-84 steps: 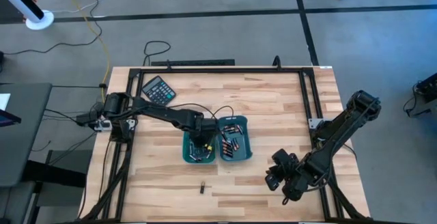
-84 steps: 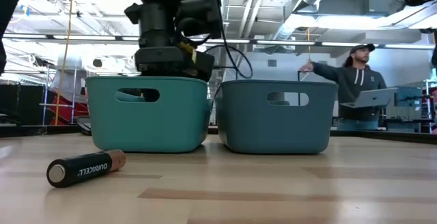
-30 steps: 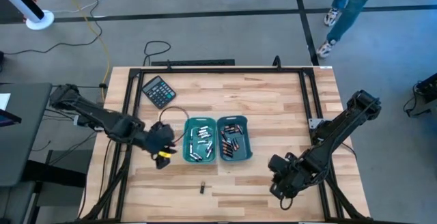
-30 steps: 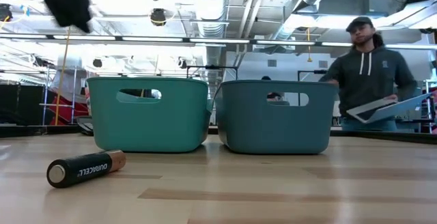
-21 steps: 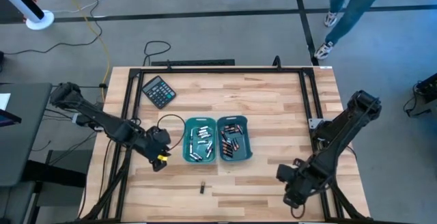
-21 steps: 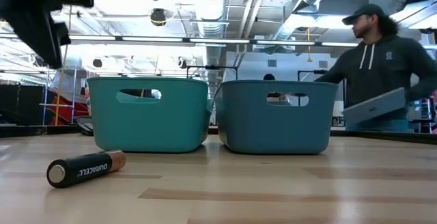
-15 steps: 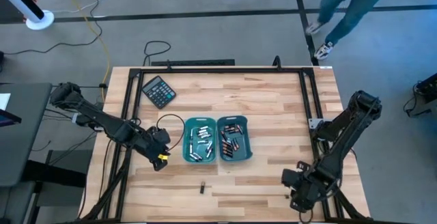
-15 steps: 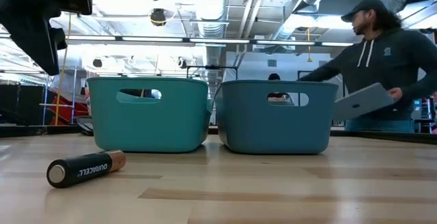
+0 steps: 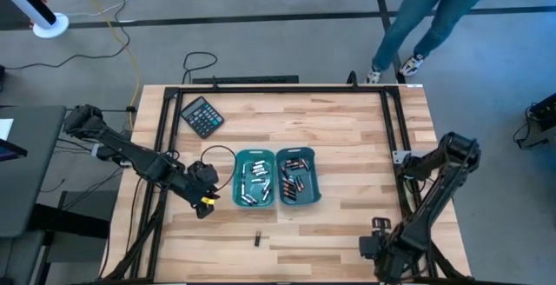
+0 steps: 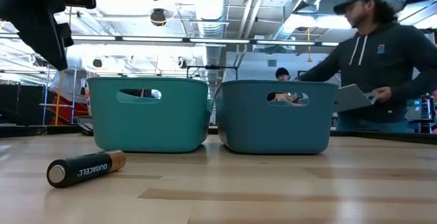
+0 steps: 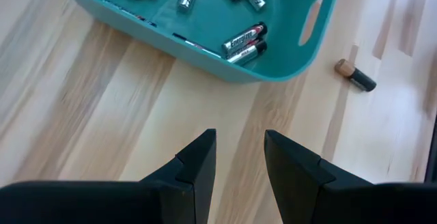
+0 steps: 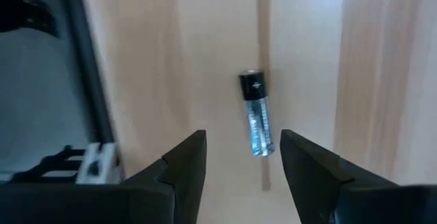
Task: Sort batteries
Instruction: Put the silver battery into the green bin
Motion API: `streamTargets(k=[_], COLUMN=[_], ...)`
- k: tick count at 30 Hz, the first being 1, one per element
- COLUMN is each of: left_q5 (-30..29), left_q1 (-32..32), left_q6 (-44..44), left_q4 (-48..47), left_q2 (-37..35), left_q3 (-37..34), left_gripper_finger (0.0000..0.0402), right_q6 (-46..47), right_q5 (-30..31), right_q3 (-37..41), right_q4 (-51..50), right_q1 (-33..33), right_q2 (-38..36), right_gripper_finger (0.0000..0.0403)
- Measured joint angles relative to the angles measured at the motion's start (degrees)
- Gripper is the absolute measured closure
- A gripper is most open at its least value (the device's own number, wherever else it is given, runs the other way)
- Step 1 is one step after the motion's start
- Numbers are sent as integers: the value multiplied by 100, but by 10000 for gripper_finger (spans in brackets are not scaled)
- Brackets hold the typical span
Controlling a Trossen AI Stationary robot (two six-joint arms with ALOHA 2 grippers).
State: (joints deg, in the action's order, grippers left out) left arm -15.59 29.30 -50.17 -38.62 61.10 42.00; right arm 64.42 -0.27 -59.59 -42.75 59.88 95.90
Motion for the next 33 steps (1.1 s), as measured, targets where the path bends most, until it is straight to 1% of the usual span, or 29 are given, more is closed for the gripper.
streamTargets(k=[9, 12, 15, 21, 22, 23, 26, 33], left_q5=[-16, -18, -18, -18, -18, -18, -18, -20], left_q1=[0, 0, 0, 0, 0, 0, 0, 0], left_q6=[-108, -74, -69, -68, -68, -66, -66, -1], left_q4=[193, 290, 332, 344, 343, 344, 344, 341], left_q2=[0, 0, 0, 0, 0, 0, 0, 0], left_q3=[0, 0, 0, 0, 0, 0, 0, 0], left_gripper_finger=[283, 283, 283, 283, 283, 283, 283, 283], right_q6=[-60, -41, -41, 48, 48, 51, 212, 837], right_q5=[17, 22, 24, 15, 17, 20, 17, 28], right_q3=[-31, -39, -47, -29, -25, -24, -20, 14], right_q4=[1, -12, 41, 81, 90, 103, 70, -615], right_q1=[-66, -66, -66, -68, -66, -66, -73, -66], right_q2=[723, 921, 970, 870, 837, 805, 665, 31], right_gripper_finger=[208, 221, 256, 371, 383, 388, 384, 389])
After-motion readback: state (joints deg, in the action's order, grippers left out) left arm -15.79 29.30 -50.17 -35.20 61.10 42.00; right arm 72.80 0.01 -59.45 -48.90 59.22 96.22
